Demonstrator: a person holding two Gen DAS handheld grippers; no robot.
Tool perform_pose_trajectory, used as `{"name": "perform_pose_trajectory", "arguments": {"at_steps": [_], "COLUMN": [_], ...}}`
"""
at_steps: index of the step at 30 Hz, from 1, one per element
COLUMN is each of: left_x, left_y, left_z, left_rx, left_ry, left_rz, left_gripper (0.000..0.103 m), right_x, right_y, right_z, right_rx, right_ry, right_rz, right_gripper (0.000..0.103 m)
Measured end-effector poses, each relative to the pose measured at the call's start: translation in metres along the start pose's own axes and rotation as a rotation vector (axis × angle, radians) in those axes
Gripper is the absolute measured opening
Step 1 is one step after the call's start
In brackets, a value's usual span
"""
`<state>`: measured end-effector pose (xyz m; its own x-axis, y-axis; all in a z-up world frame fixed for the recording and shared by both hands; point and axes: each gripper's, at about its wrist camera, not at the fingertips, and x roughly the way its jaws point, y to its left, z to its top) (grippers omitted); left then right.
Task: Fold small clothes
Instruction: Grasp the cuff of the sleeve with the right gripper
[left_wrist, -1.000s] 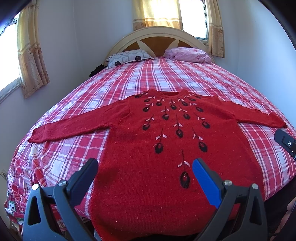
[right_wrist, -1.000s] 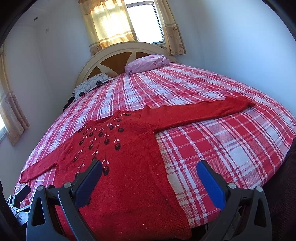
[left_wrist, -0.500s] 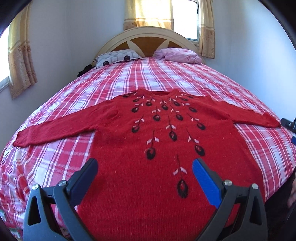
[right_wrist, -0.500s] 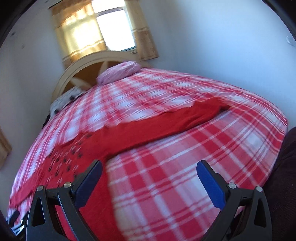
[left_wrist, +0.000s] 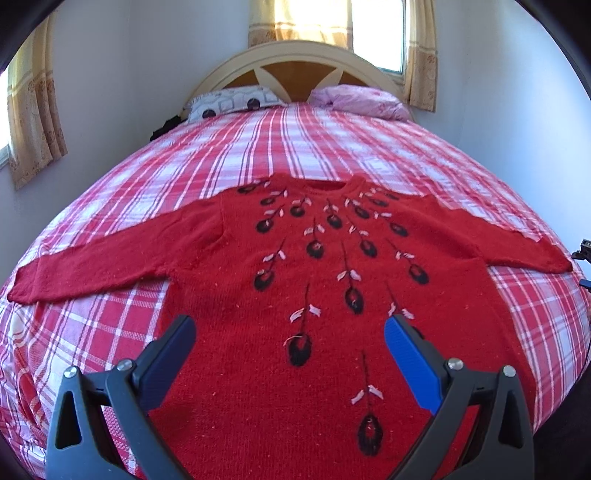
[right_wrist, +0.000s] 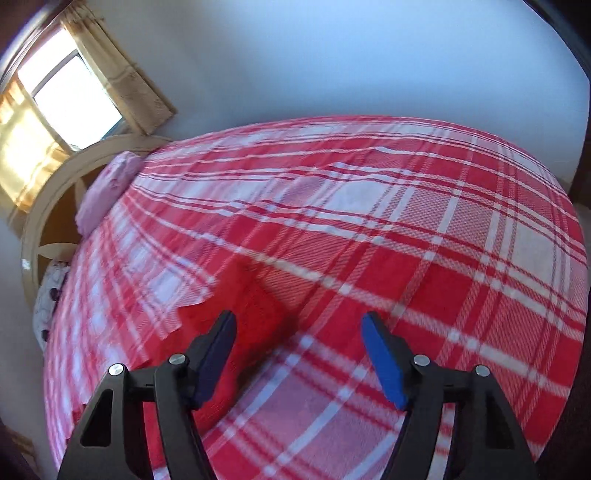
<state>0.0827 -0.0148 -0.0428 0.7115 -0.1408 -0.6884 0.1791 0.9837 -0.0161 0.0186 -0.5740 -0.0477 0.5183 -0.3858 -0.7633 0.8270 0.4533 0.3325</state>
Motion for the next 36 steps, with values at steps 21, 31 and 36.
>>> {"name": "perform_pose_trajectory", "arguments": {"at_steps": [21, 31, 36], "left_x": [0.017, 0.012, 0.004], "left_y": [0.024, 0.043, 0.065], "left_z": [-0.004, -0.006, -0.006], "left_rx": [-0.091, -0.147, -0.173], "left_ry": [0.055, 0.035, 0.003], "left_rz": [-0.015, -0.024, 0.007], "left_gripper": [0.103, 0.103, 0.103], "right_x": [-0.031, -0.121, -0.136], "right_y": [0.046, 0.18, 0.28], "right_z": [0.004, -0.057, -0.133], "right_rx": [-0.202, -0.448, -0.558], "right_ry": [-0.051, -0.041, 0.121], "right_rz": [0.062, 0.34, 0.587], "right_gripper": [0.011, 0.011, 0.011]}}
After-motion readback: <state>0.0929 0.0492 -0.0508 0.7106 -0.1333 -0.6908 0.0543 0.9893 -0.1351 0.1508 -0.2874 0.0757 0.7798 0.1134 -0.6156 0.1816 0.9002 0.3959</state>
